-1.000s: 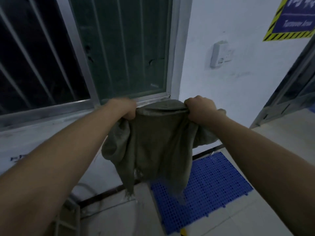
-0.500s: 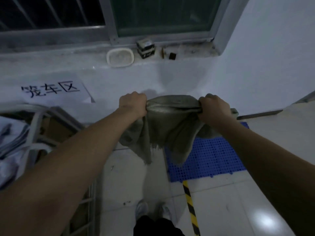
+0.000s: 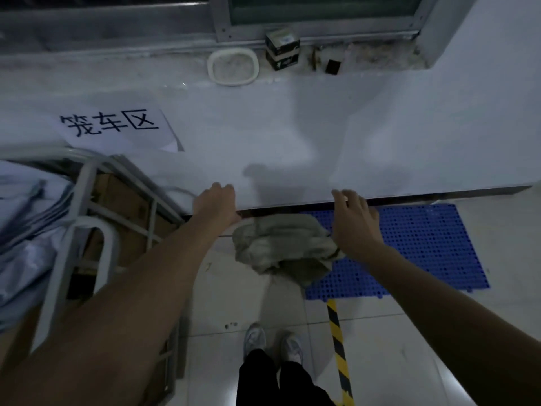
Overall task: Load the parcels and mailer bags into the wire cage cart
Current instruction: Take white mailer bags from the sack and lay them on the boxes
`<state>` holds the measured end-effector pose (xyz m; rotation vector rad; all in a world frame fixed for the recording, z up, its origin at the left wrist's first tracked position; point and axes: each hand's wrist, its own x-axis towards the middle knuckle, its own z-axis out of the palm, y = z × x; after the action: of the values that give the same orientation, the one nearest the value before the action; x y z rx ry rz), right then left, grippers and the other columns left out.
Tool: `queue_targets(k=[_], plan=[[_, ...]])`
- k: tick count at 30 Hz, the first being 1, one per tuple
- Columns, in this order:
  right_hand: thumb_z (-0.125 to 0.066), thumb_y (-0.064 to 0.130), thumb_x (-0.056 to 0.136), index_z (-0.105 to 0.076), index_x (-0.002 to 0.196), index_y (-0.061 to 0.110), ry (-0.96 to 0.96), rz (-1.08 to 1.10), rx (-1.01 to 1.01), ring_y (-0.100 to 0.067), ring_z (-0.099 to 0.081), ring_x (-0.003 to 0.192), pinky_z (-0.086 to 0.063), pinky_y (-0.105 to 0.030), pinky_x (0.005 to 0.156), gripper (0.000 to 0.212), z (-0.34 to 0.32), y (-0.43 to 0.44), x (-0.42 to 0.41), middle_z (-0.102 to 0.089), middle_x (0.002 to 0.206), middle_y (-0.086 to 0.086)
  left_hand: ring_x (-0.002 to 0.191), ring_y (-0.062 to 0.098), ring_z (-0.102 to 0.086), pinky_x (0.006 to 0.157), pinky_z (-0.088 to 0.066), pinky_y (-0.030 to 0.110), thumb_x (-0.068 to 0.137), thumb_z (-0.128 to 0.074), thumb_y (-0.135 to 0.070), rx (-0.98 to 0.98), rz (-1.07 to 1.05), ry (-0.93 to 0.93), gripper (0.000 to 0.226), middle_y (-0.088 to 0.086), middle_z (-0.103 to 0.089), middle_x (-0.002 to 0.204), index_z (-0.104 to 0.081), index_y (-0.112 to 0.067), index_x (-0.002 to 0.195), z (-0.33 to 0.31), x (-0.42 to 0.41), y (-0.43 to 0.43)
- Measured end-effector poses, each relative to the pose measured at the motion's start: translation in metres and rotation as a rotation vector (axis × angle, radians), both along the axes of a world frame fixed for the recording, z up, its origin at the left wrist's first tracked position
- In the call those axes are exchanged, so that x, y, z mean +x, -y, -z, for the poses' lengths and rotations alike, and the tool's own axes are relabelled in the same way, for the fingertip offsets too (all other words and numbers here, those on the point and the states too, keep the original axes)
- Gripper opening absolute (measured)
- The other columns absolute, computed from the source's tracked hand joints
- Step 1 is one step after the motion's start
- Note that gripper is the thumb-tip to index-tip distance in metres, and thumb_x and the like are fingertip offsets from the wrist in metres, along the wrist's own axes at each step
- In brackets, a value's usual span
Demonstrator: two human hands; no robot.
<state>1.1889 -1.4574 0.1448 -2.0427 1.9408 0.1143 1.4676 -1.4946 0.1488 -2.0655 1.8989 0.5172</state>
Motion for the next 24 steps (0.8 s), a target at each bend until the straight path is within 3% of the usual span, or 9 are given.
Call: queue_targets(k=[5,9,14,21,24], plan=[[-0.056,0.018,0.096,-0.014,0.156,0.013,0.063,0.098,0.106,-0.031,-0.014,0.148,-0.028,-0.055,0.114,0.074,-0.008,-0.034,0.008,-0.013,0.162,-0.007,0.109,0.028,-0.056,0.087,-0.052,0.037,0.085,-0.067,-0.042,0.006,-0.088,-0.048,0.048,0.012,-0.057,0.123,-0.055,-0.013,0.120,-0.038,0.019,-0.026],[-0.056,0.021,0.095,-0.025,0.155,0.015,0.148,0.178,0.092,-0.029,-0.016,0.149,-0.035,-0.054,0.112,0.068,-0.035,-0.046,0.012,-0.015,0.164,-0.004,0.119,0.029,-0.052,0.095,-0.049,0.040,0.093,-0.060,-0.043,-0.096,-0.128,-0.122,0.056,0.013,-0.053,0.133,-0.048,-0.010,0.137,-0.082,0.014,-0.051],[-0.055,0.032,0.098,-0.036,0.152,0.014,0.219,0.092,0.002,-0.032,-0.027,0.144,-0.040,-0.049,0.108,0.060,-0.072,-0.059,0.019,-0.024,0.161,-0.007,0.118,0.032,-0.051,0.094,-0.049,0.043,0.097,-0.055,-0.040,-0.277,-0.166,-0.199,0.054,0.017,-0.053,0.130,-0.046,-0.007,0.139,-0.129,-0.002,-0.097],[-0.054,0.039,0.099,-0.032,0.155,0.018,0.222,-0.046,-0.071,-0.027,-0.025,0.147,-0.035,-0.047,0.114,0.064,-0.119,-0.098,0.046,-0.021,0.164,-0.004,0.135,0.030,-0.040,0.106,-0.041,0.037,0.097,-0.055,-0.045,-0.272,-0.213,-0.267,0.069,0.014,-0.041,0.149,-0.031,-0.013,0.153,-0.162,0.027,-0.174],[-0.053,0.040,0.099,-0.029,0.156,0.017,0.237,-0.091,-0.117,-0.025,-0.021,0.149,-0.031,-0.044,0.117,0.066,-0.138,-0.112,0.074,-0.019,0.165,-0.003,0.128,0.034,-0.047,0.101,-0.045,0.039,0.095,-0.057,-0.046,-0.379,-0.224,-0.260,0.066,0.015,-0.052,0.136,-0.037,-0.013,0.149,-0.181,0.055,-0.194]])
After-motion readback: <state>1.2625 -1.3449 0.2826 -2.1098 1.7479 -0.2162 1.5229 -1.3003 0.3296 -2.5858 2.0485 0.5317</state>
